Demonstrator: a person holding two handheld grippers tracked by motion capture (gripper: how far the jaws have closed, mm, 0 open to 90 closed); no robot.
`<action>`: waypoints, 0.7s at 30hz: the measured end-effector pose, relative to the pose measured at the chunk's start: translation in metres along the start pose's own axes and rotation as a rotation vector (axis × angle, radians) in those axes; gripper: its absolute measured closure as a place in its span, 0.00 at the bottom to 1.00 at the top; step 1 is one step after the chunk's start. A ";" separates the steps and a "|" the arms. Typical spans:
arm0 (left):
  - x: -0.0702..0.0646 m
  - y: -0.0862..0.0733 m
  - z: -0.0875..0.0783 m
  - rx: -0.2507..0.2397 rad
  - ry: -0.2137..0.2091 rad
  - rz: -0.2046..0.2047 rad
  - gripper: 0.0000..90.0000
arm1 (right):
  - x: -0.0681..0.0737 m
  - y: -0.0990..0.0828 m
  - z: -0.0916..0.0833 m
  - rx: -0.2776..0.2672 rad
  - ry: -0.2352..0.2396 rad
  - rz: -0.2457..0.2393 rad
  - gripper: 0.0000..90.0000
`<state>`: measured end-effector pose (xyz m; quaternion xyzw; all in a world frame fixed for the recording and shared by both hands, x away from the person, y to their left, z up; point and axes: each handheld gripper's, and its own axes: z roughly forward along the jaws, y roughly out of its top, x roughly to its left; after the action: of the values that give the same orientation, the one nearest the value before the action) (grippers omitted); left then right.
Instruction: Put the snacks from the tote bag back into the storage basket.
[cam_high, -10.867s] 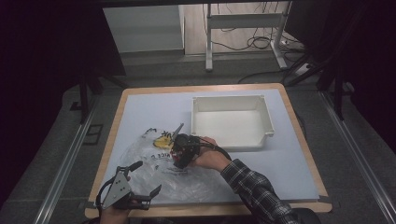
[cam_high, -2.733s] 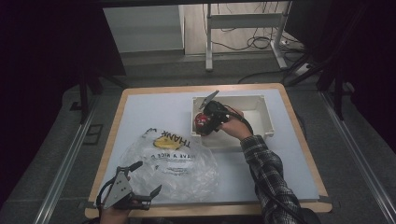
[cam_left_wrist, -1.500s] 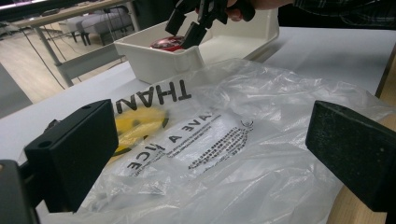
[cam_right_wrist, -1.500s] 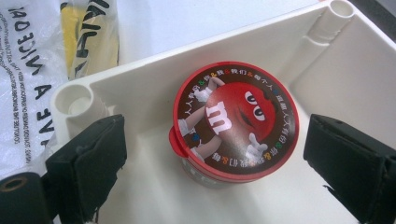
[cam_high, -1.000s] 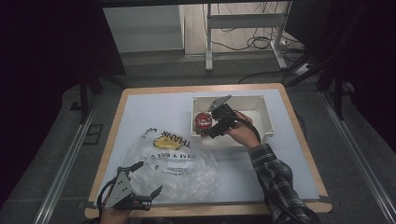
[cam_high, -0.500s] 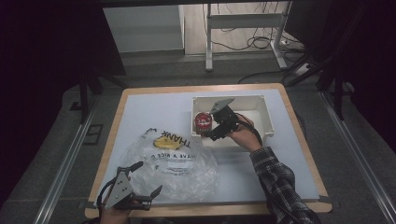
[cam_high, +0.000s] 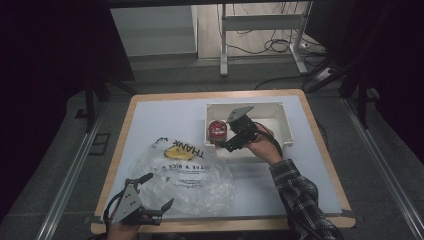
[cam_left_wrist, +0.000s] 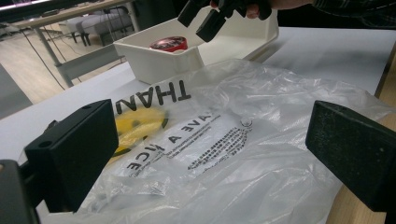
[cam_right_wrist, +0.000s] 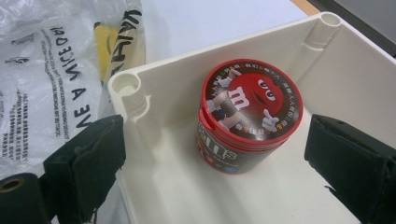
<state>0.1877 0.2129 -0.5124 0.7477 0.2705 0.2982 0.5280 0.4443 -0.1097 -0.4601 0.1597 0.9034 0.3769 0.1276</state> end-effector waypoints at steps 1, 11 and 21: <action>0.000 0.000 0.000 0.000 0.000 0.001 0.03 | 0.000 0.000 -0.001 -0.001 0.000 0.001 0.06; 0.000 0.000 -0.001 -0.004 0.001 -0.001 0.03 | 0.006 -0.001 -0.007 -0.016 0.006 0.008 0.06; 0.000 0.000 -0.001 -0.004 0.002 -0.002 0.03 | 0.010 -0.004 -0.011 -0.023 0.016 0.015 0.06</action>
<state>0.1872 0.2137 -0.5118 0.7460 0.2711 0.2989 0.5297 0.4302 -0.1150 -0.4569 0.1619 0.8987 0.3896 0.1196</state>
